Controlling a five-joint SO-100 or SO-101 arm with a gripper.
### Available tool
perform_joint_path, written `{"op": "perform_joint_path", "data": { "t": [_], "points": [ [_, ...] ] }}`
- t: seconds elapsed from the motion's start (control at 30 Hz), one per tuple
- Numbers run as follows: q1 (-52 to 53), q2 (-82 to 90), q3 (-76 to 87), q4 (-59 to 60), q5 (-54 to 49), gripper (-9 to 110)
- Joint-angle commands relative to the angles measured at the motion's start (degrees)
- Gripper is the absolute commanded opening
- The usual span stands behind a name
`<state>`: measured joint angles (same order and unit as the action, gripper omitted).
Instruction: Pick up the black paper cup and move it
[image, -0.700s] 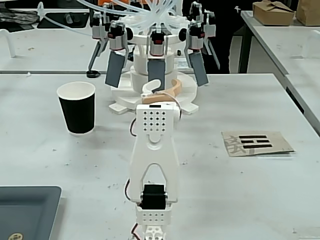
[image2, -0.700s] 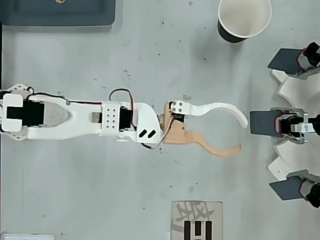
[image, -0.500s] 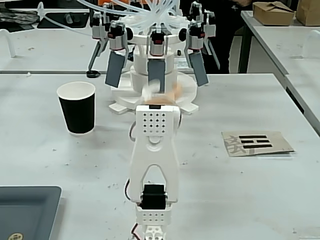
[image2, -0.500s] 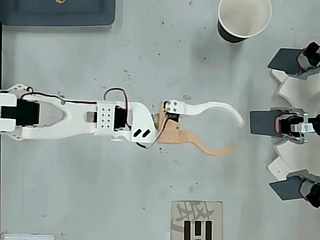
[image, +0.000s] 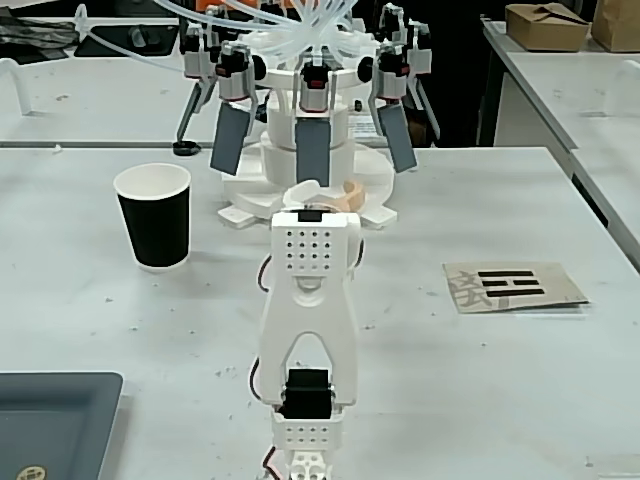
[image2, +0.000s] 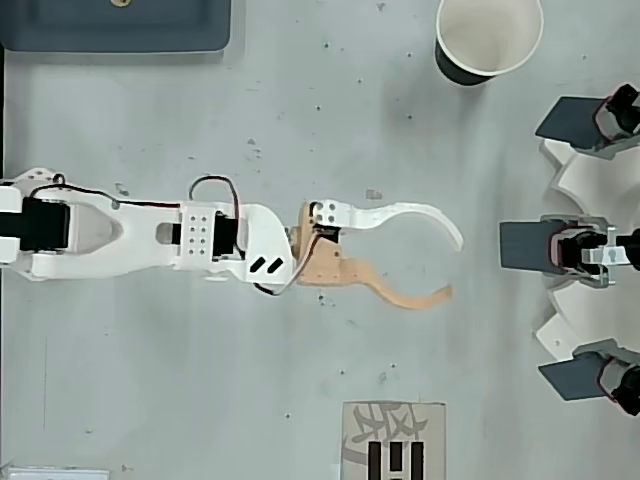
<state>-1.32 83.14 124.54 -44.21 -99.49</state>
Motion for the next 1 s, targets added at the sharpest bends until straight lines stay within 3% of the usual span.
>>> {"op": "perform_joint_path", "data": {
  "t": [0.0, 0.97],
  "points": [
    [0.09, 5.71, 1.67, -1.85, -0.09, 8],
    [-0.62, 26.02, 37.79, -19.6, -1.32, 9]
  ]
}}
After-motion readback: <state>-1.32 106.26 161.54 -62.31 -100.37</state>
